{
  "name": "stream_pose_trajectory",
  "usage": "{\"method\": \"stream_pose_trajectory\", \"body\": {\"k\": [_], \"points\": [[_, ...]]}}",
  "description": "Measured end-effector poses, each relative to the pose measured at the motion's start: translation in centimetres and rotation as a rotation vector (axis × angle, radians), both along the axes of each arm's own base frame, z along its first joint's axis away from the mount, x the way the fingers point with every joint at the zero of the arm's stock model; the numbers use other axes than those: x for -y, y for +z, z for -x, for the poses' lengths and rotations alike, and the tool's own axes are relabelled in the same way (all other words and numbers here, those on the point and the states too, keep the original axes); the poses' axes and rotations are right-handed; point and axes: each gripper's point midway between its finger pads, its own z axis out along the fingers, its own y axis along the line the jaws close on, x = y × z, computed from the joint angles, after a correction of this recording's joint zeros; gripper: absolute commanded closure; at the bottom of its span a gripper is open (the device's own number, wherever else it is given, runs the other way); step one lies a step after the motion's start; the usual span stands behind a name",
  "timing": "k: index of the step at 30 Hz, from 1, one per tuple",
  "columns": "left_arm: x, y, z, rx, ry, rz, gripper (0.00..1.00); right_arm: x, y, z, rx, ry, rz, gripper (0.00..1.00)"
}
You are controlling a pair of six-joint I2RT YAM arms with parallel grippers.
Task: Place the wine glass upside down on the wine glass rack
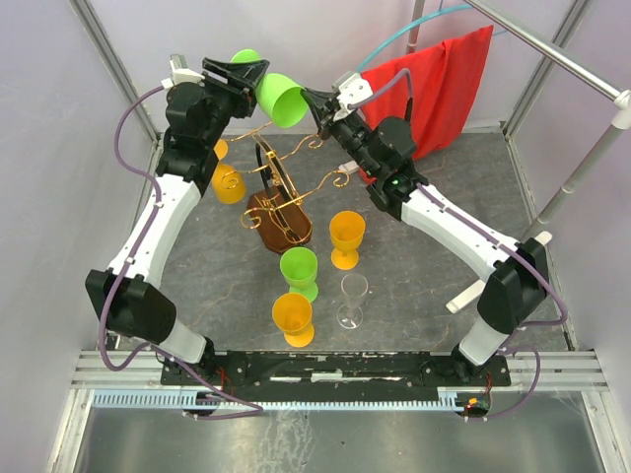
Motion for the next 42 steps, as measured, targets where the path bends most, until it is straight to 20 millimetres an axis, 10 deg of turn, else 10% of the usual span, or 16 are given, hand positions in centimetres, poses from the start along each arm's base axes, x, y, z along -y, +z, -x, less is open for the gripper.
{"method": "stream_pose_trajectory", "body": {"k": [15,27,34,42], "points": [[-1.2,0.6,-0.8,0.013,0.055,0.037,0.96,0.5,0.3,0.0,0.018,-0.044,0.017,0.84],[-1.0,0.5,-0.8,0.056,0.063,-0.085,0.97,0.0,-1.4,1.3,-0.006,-0.032,0.075,0.35],[-5.6,1.9,-1.2,0.140,0.198,-0.265,0.97,2.4,-2.1,2.0,-0.060,-0.110,0.126,0.11],[-9.7,2.9,2.2,0.227,0.329,-0.551,0.97,5.8,-4.2,1.5,-0.177,-0.269,0.205,0.06]]}}
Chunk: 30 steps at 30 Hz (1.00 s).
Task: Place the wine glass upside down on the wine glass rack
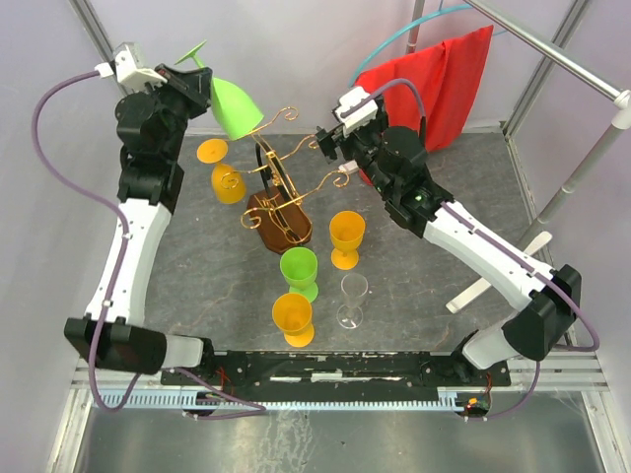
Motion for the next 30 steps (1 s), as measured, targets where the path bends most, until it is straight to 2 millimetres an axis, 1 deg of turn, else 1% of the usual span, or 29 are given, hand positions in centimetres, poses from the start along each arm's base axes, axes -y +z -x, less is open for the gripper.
{"method": "stream_pose_trajectory", "body": {"k": [3,6,8,11,12,14,17,19,20,23,26,28,30], "points": [[-0.9,0.0,2.2,0.027,0.038,-0.146,0.97,1.0,-1.5,-0.4,-0.043,-0.057,0.045,0.06],[-2.1,-0.6,4.0,0.032,0.093,-0.281,0.97,1.8,-2.9,-0.6,-0.088,-0.104,0.089,0.04],[-3.0,-1.8,5.2,0.012,0.128,-0.360,0.97,2.3,-3.7,-0.7,-0.113,-0.125,0.108,0.04],[-3.9,-4.3,6.7,-0.031,0.159,-0.467,0.97,2.9,-4.4,-0.7,-0.159,-0.145,0.130,0.03],[-4.1,-5.3,7.1,-0.051,0.161,-0.497,0.97,3.0,-4.5,-0.7,-0.173,-0.149,0.130,0.03],[-4.4,-7.2,7.6,-0.093,0.158,-0.555,0.97,3.2,-3.8,-1.0,-0.195,-0.156,0.115,0.03],[-4.7,-9.2,8.4,-0.137,0.150,-0.617,0.97,3.8,-2.6,-1.9,-0.230,-0.167,0.076,0.03],[-5.0,-10.2,9.5,-0.154,0.147,-0.661,0.97,4.7,-1.9,-2.6,-0.249,-0.185,0.056,0.03],[-5.1,-10.3,9.8,-0.155,0.147,-0.666,0.97,4.9,-1.6,-2.9,-0.253,-0.189,0.048,0.03],[-5.3,-10.3,11.6,-0.131,0.149,-0.685,0.97,6.0,-1.0,-3.6,-0.271,-0.212,0.032,0.03],[-5.0,-10.6,13.3,-0.097,0.129,-0.686,0.97,7.1,-1.3,-4.1,-0.294,-0.230,0.028,0.03],[-4.5,-11.7,14.0,-0.088,0.102,-0.687,0.97,7.7,-1.9,-4.3,-0.312,-0.238,0.033,0.03],[-4.0,-13.2,14.4,-0.083,0.069,-0.681,0.97,8.0,-2.1,-4.4,-0.320,-0.242,0.034,0.03]]}}
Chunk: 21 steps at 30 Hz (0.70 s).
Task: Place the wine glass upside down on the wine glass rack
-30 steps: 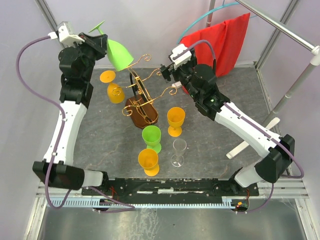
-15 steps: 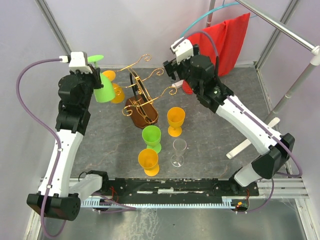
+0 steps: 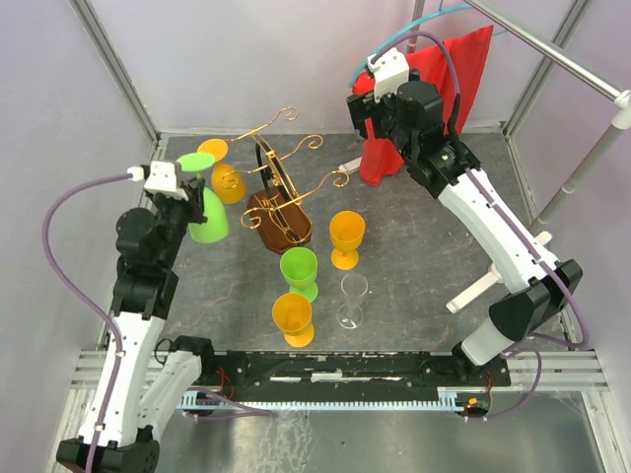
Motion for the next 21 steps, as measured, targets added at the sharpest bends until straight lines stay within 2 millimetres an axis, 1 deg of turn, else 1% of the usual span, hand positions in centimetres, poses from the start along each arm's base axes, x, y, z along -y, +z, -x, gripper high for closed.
{"method": "stream_pose_trajectory", "body": {"k": [4,8,11,13,16,21], "points": [[1.3,-4.1,0.0,-0.024,-0.067,0.031,0.97,0.2,-0.6,-0.2,-0.013,0.002,0.004,0.02],[2.4,-8.3,-0.5,-0.044,-0.121,0.048,0.97,0.2,-2.3,-0.3,-0.042,0.009,0.020,0.02],[3.0,-10.2,-0.6,-0.046,-0.152,0.067,0.97,0.3,-3.7,-0.4,-0.067,0.011,0.034,0.02],[3.4,-10.8,-0.6,-0.031,-0.170,0.077,0.97,0.4,-4.4,-0.3,-0.079,0.013,0.041,0.02],[3.7,-10.8,-0.5,0.021,-0.190,0.088,0.97,0.7,-4.6,-0.3,-0.082,0.012,0.044,0.02],[3.9,-10.5,-0.5,0.104,-0.205,0.102,0.97,1.0,-3.7,-0.3,-0.054,0.011,0.026,0.01]]}}
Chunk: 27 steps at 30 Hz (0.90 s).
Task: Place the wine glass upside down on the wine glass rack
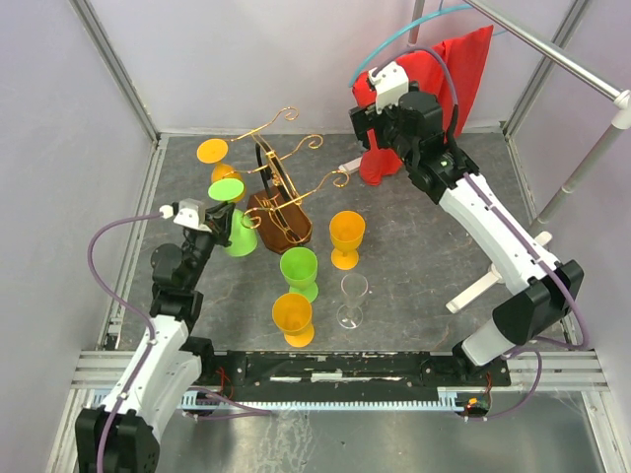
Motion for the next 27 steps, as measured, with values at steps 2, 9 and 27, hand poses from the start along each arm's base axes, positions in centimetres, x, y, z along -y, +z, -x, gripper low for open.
{"method": "stream_pose_trajectory", "body": {"k": [2,9,27], "points": [[0.1,0.0,-0.3,0.019,-0.001,0.007,0.97,0.0,0.3,0.0,0.007,0.001,-0.004,0.01],[0.2,-1.0,-2.0,0.037,0.002,0.027,0.97,-0.1,0.1,0.1,0.007,0.010,-0.007,0.01],[1.3,-1.0,-5.6,0.085,-0.019,0.039,0.97,0.2,-0.5,0.0,-0.005,0.004,0.000,0.01]]}}
